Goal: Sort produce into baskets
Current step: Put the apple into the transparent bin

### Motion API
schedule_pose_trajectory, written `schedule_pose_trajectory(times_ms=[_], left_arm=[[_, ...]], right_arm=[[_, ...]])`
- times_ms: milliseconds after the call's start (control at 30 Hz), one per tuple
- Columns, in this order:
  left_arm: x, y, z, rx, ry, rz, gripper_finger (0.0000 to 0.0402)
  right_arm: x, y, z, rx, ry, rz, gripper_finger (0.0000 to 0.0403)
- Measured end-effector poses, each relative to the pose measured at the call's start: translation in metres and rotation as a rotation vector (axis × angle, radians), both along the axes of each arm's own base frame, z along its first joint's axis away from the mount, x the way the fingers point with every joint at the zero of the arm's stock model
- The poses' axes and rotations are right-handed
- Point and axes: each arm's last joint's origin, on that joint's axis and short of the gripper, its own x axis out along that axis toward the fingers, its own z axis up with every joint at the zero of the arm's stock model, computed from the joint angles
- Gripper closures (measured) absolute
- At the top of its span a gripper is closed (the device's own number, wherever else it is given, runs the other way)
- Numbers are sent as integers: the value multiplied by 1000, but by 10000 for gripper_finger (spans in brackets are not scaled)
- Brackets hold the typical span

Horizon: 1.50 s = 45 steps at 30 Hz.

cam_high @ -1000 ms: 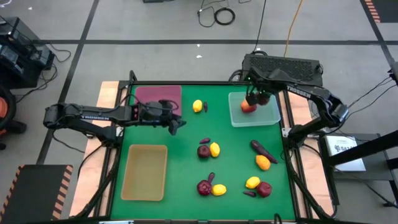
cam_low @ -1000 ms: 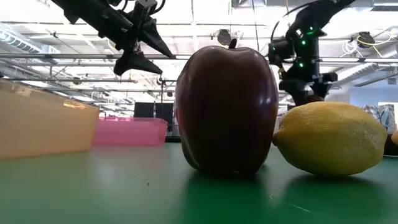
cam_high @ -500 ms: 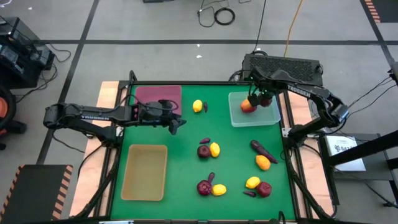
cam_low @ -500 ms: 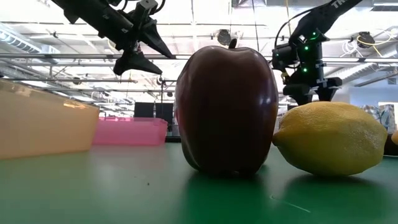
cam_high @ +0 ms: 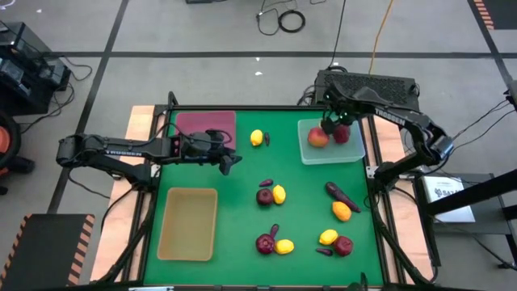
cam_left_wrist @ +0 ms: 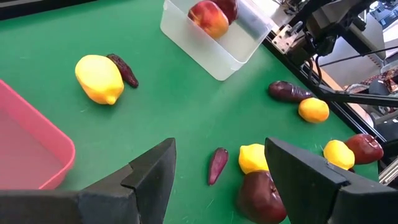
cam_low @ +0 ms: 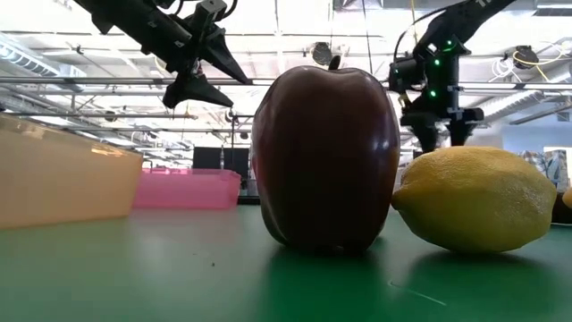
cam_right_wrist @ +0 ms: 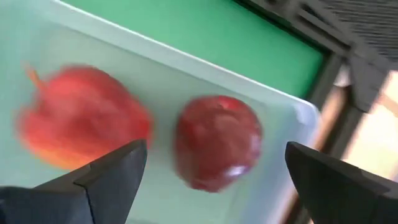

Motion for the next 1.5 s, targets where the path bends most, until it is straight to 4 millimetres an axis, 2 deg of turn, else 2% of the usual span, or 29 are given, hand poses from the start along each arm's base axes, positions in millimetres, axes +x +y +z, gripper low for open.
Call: schedule_pose_trajectory(times_ms=[167, 300, 467, 633, 800, 933, 1067, 1167, 1300, 1500], left_arm=[[0, 0, 0, 4, 1, -3, 148], [0, 0, 0, 30, 7, -17, 148], [0, 0, 0, 58, 15, -35, 148], [0, 1, 0, 98, 25, -54, 148], [-1, 4, 0, 114, 30, -52, 148], [-1, 6, 0, 115, 31, -44, 148], [-1, 7, 0, 137, 37, -64, 148], [-1, 7, 0, 146, 40, -72, 148], [-1, 7, -1, 144, 50, -73, 148], [-2, 6, -2, 139, 65, -80, 148]], right_arm=[[18, 3, 25, 25, -174, 22, 30], [41, 22, 39, 31, -246, 77, 30], [79, 67, 47, 47, -338, 231, 30], [116, 122, 51, 15, -451, 548, 30], [133, 164, 57, -43, -527, 824, 30], [140, 188, 60, -97, -551, 1014, 30], [144, 203, 51, -137, -526, 1173, 30], [153, 210, 42, -150, -536, 1214, 30], [166, 219, 23, -123, -512, 1235, 30], [187, 234, -10, -127, -446, 1371, 30]])
